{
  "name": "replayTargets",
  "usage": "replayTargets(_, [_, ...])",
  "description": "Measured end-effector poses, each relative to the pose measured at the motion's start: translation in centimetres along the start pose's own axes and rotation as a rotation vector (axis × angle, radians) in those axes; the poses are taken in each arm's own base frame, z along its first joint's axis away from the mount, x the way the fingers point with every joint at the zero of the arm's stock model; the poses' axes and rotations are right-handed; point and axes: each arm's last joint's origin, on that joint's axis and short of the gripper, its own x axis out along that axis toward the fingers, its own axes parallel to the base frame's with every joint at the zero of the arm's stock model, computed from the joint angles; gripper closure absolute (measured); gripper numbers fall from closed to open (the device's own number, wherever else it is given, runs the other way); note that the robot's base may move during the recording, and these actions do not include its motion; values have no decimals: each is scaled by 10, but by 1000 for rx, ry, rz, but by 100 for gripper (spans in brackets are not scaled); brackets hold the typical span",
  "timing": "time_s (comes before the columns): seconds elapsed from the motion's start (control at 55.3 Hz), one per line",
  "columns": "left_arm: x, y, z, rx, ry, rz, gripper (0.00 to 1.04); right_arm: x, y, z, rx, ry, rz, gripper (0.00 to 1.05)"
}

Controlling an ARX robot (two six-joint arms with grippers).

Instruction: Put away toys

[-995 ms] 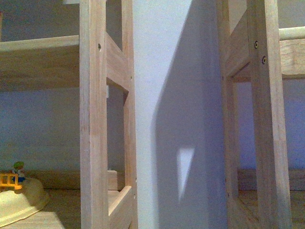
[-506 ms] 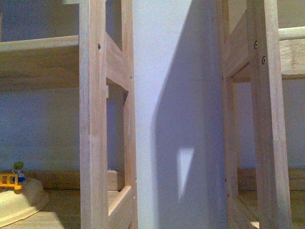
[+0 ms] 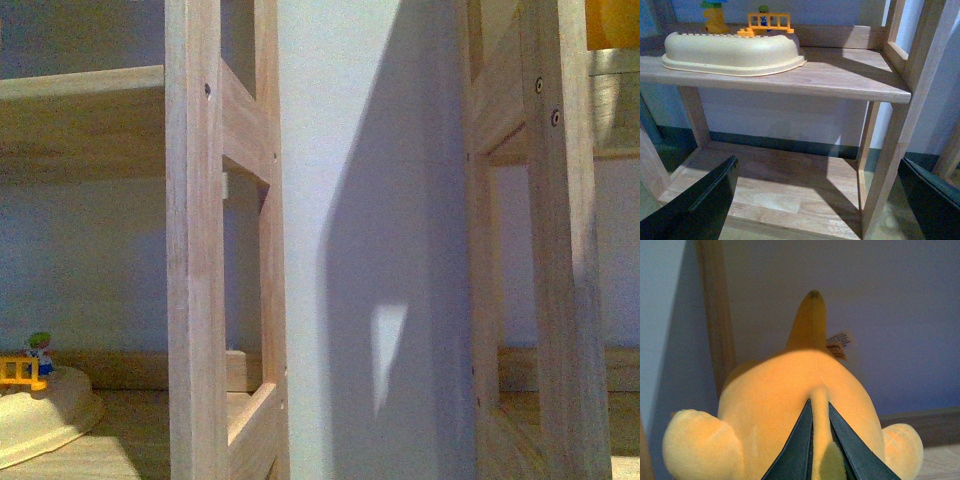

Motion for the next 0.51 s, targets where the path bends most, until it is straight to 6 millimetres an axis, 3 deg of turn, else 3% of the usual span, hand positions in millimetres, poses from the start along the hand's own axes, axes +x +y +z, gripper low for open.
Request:
replayTargets(0.127, [0, 0, 0, 0, 0, 0, 6, 18, 5, -9, 21, 10, 17, 99])
replayTargets(0.506, [0, 0, 0, 0, 0, 0, 6, 44, 4, -1, 103, -3, 47, 99])
